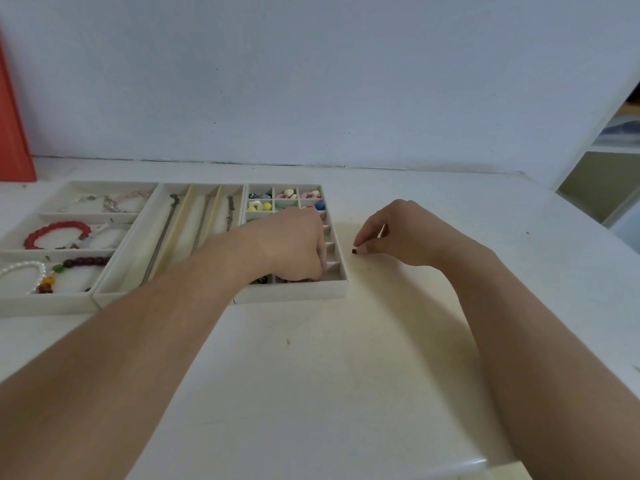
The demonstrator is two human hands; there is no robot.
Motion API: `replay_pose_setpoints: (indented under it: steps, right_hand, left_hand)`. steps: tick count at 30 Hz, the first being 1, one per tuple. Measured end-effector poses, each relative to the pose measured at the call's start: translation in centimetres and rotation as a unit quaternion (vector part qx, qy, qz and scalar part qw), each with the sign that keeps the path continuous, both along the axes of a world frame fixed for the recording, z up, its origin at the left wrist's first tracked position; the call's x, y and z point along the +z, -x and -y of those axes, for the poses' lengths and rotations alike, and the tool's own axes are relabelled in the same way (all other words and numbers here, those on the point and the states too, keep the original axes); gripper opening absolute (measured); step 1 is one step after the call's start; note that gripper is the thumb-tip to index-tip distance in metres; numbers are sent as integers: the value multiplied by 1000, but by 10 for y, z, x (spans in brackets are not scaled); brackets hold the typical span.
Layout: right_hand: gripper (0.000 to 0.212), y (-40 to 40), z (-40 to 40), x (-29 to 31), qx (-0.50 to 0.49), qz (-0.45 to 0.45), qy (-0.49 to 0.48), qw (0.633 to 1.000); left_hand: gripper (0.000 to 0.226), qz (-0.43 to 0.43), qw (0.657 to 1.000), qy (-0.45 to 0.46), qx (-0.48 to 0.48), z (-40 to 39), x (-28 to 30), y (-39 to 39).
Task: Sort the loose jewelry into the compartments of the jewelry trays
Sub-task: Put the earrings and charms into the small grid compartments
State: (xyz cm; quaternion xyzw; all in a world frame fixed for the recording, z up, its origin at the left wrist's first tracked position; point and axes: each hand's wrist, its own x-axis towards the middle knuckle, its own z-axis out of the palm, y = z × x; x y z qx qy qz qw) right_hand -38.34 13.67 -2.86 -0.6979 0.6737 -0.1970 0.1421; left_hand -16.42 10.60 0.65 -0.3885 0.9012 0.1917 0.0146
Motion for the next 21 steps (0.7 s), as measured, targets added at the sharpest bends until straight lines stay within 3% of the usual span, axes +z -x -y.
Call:
replay_pose_setpoints:
  steps: [12, 17, 21]
  right_hand:
    - [21, -8, -5, 8, 4, -8, 9, 1000]
    - [9, -26, -19, 30, 67, 68, 4, 995]
    - [12, -47, -24, 31, 110, 36, -37, 993]
  left_hand:
    - [14, -28, 999, -19, 22, 2, 6, -4]
    - [11, -57, 996, 15, 64, 17, 17, -18]
    - [14, -63, 995, 6, 77, 21, 18, -22]
